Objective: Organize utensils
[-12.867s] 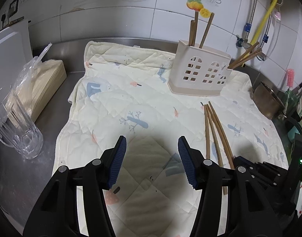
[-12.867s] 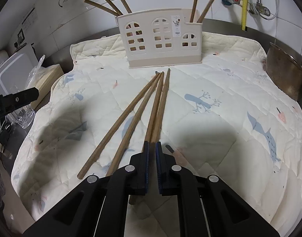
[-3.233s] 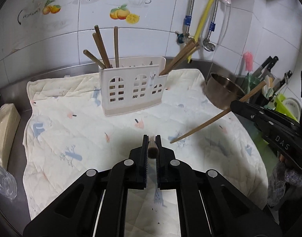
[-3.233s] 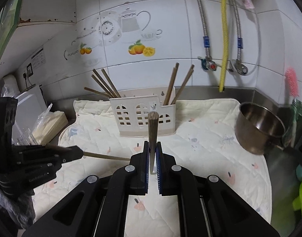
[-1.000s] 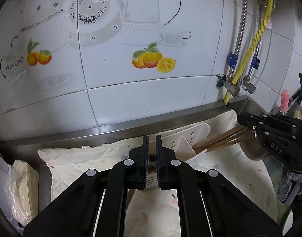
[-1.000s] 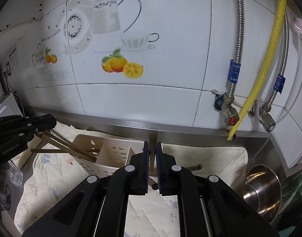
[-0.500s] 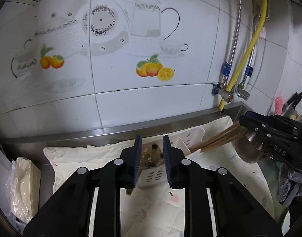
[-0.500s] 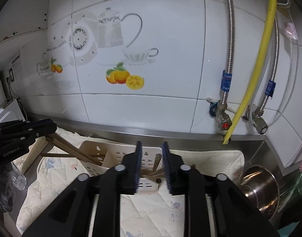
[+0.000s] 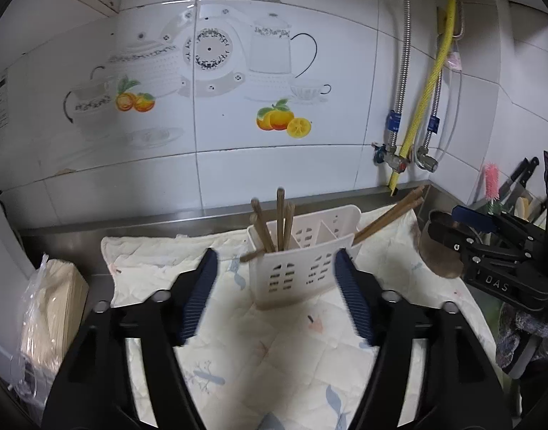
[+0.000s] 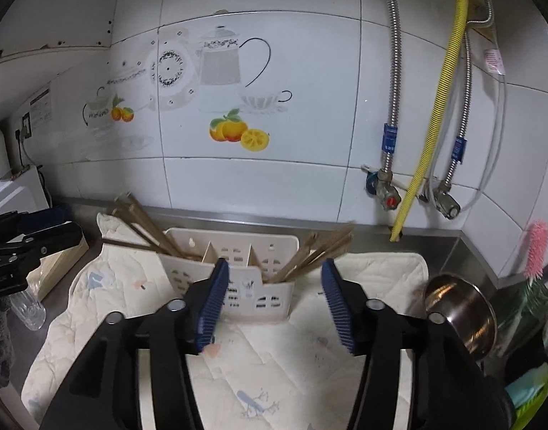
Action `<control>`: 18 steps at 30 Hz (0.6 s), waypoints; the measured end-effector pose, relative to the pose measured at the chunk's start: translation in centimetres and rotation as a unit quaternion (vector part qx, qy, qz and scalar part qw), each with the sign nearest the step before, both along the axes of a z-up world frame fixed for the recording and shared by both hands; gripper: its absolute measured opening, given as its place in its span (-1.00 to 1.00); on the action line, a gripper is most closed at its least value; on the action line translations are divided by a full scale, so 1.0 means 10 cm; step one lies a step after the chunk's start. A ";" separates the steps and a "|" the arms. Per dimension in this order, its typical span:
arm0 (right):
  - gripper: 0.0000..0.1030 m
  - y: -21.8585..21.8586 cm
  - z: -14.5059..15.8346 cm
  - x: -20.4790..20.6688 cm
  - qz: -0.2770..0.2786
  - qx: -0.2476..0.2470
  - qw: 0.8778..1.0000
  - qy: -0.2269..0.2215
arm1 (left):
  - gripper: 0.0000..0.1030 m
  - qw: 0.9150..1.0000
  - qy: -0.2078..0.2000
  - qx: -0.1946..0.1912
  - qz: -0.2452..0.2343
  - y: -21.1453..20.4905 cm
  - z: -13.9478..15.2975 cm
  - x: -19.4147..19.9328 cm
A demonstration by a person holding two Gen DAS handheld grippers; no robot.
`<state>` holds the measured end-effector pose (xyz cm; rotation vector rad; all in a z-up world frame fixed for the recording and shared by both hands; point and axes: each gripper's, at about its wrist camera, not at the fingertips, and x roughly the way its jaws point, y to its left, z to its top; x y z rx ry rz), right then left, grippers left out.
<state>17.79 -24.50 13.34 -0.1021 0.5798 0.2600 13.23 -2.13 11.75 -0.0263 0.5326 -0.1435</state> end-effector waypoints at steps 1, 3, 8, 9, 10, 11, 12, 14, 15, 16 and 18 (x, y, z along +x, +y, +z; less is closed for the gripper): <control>0.09 0.01 -0.02 -0.05 0.000 -0.001 1.000 -0.001 | 0.46 1.000 -0.002 0.000 0.002 0.01 -0.02 -0.05; 0.21 0.02 -0.06 -0.15 -0.001 -0.004 1.000 -0.003 | 0.50 1.000 -0.005 -0.001 0.005 0.03 -0.06 -0.16; 0.34 0.05 -0.21 -0.39 -0.004 -0.008 1.000 -0.004 | 0.77 1.000 -0.010 0.003 0.018 0.03 -0.14 -0.37; 0.34 0.06 -0.23 -0.42 -0.005 -0.010 1.000 -0.004 | 0.82 1.000 -0.012 0.005 0.019 0.03 -0.16 -0.41; 0.36 0.06 -0.25 -0.46 -0.007 -0.011 1.000 -0.004 | 0.85 1.000 -0.013 0.006 0.021 0.02 -0.17 -0.45; 0.39 0.07 -0.28 -0.50 -0.008 -0.012 1.000 -0.003 | 0.88 1.000 -0.014 0.007 0.023 0.02 -0.19 -0.48; 0.45 0.07 -0.30 -0.52 -0.007 -0.011 1.000 -0.001 | 0.89 1.000 -0.015 0.007 0.025 0.02 -0.21 -0.52; 0.49 0.07 -0.33 -0.61 -0.006 -0.005 1.000 0.001 | 0.90 1.000 -0.012 -0.002 0.024 0.04 -0.25 -0.59; 0.51 0.08 -0.34 -0.64 -0.008 -0.004 1.000 -0.001 | 0.90 1.000 -0.011 -0.004 0.024 0.05 -0.27 -0.61; 0.55 0.08 -0.35 -0.68 -0.010 -0.003 1.000 -0.002 | 0.90 1.000 -0.009 -0.004 0.025 0.05 -0.29 -0.64; 0.58 0.09 -0.38 -0.76 -0.013 -0.007 1.000 -0.003 | 0.90 0.999 -0.008 0.001 0.031 0.06 -0.35 -0.70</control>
